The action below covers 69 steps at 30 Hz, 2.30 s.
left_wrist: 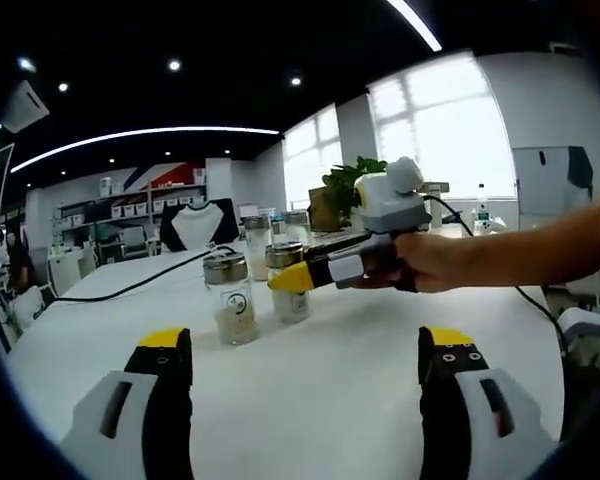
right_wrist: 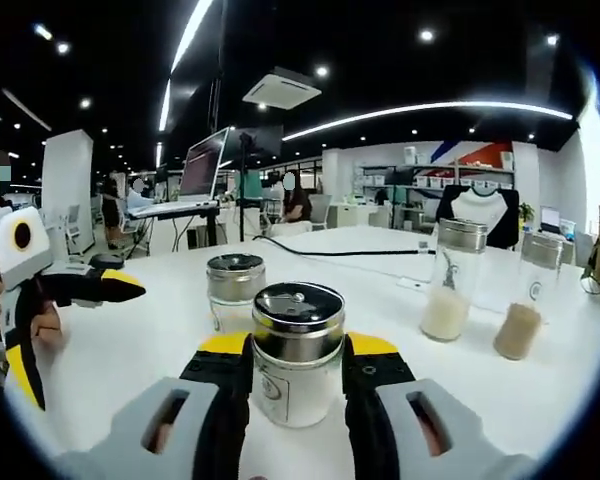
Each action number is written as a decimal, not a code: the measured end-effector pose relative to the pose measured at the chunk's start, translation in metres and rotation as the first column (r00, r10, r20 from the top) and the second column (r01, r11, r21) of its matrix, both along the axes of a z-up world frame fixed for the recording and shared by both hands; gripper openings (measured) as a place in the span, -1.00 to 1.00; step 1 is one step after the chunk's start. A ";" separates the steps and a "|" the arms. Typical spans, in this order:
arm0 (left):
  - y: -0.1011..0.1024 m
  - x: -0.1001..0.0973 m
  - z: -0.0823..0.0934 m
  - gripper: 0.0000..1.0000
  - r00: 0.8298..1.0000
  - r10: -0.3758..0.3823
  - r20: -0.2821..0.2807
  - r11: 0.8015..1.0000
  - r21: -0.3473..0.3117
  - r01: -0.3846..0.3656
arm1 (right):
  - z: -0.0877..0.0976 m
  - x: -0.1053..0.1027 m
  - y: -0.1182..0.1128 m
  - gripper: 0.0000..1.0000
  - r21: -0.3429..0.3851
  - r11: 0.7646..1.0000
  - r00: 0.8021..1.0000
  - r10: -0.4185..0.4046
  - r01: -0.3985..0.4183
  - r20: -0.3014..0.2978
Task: Rotate the seasoning bottle until the label or dispensing opening points toward the visible target arrow and the bottle remains upright within the marked orientation range
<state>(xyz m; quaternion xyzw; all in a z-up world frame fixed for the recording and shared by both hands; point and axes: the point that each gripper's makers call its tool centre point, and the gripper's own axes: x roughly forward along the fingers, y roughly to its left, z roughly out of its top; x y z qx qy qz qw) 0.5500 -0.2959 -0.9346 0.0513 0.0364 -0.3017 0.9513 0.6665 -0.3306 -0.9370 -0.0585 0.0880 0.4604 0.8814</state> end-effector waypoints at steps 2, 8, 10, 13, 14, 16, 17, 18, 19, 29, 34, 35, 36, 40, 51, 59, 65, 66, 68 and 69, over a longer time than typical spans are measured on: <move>0.000 -0.001 0.000 0.98 1.000 0.001 0.001 1.000 0.002 -0.001 | 0.000 0.000 0.000 -0.34 0.001 1.000 1.000 0.004 -0.004 -0.002; 0.001 -0.002 0.001 0.97 1.000 0.011 0.012 1.000 0.000 -0.011 | 0.006 -0.002 0.000 -0.12 -0.016 1.000 0.999 0.026 -0.025 0.020; 0.001 -0.002 0.001 0.97 1.000 0.009 0.008 1.000 -0.005 -0.009 | 0.015 -0.005 -0.002 -0.09 0.013 1.000 0.999 0.023 -0.024 0.022; 0.001 -0.001 -0.001 0.98 1.000 0.010 0.005 1.000 0.000 -0.010 | 0.032 -0.008 -0.005 -0.10 0.041 0.999 0.999 0.006 -0.008 0.041; 0.001 -0.001 -0.002 0.99 1.000 0.010 0.003 1.000 0.000 -0.010 | 0.037 -0.009 -0.007 -0.10 0.055 0.998 0.999 -0.004 0.002 0.040; 0.000 0.000 -0.003 0.99 1.000 0.012 0.000 1.000 0.000 -0.012 | 0.047 -0.008 -0.010 -0.09 0.075 0.997 0.999 -0.018 0.014 0.045; 0.001 0.000 -0.003 1.00 1.000 0.016 0.000 1.000 -0.003 -0.016 | 0.056 -0.005 -0.013 -0.09 0.087 0.996 0.998 -0.039 0.034 0.057; 0.001 0.000 -0.002 0.99 1.000 0.019 0.000 1.000 -0.006 -0.019 | 0.062 -0.001 -0.016 -0.09 0.100 0.994 0.996 -0.061 0.053 0.069; 0.000 0.000 -0.002 0.99 1.000 0.018 -0.001 1.000 -0.008 -0.018 | 0.069 0.004 -0.020 -0.07 0.119 0.990 0.994 -0.080 0.070 0.076; 0.000 0.002 0.004 1.00 1.000 0.019 0.013 0.999 -0.030 -0.019 | 0.064 0.072 -0.050 0.05 0.077 0.960 0.960 -0.273 0.269 0.055; 0.003 0.005 0.007 0.99 0.999 0.036 0.040 0.999 -0.019 -0.035 | 0.060 0.097 -0.053 -0.02 0.069 0.949 0.947 -0.313 0.308 0.073; 0.003 0.005 0.007 0.99 0.999 0.034 0.039 0.999 -0.018 -0.034 | 0.057 0.104 -0.055 -0.02 0.053 0.942 0.939 -0.335 0.332 0.073; 0.004 0.006 0.007 0.99 0.999 0.037 0.039 0.999 -0.023 -0.036 | 0.056 0.109 -0.055 -0.02 0.048 0.939 0.936 -0.344 0.341 0.068; 0.005 0.007 0.006 0.99 0.998 0.042 0.046 0.999 -0.029 -0.041 | 0.052 0.127 -0.059 -0.01 0.041 0.925 0.922 -0.380 0.378 0.069; 0.008 0.005 0.003 0.99 0.998 0.038 0.048 0.999 -0.002 -0.038 | 0.050 0.164 -0.055 0.04 0.055 0.902 0.897 -0.431 0.428 0.093; 0.010 0.006 0.011 0.99 0.998 0.033 0.046 0.999 -0.010 -0.033 | 0.048 0.166 -0.043 -0.03 0.026 0.904 0.896 -0.427 0.427 0.126; 0.006 0.007 0.014 0.99 0.998 0.019 0.052 1.000 0.003 -0.019 | 0.043 0.197 -0.049 -0.11 0.031 0.892 0.887 -0.452 0.452 0.097; 0.006 0.007 0.014 0.99 0.999 0.018 0.051 1.000 0.003 -0.018 | 0.041 0.203 -0.050 -0.12 0.021 0.889 0.884 -0.456 0.456 0.100; 0.006 0.007 0.013 0.99 0.999 0.017 0.049 1.000 0.004 -0.017 | 0.040 0.215 -0.052 -0.17 0.024 0.893 0.887 -0.450 0.450 0.102; 0.006 0.007 0.012 0.99 0.999 0.019 0.047 1.000 0.005 -0.019 | 0.040 0.218 -0.052 -0.18 0.031 0.892 0.887 -0.452 0.451 0.097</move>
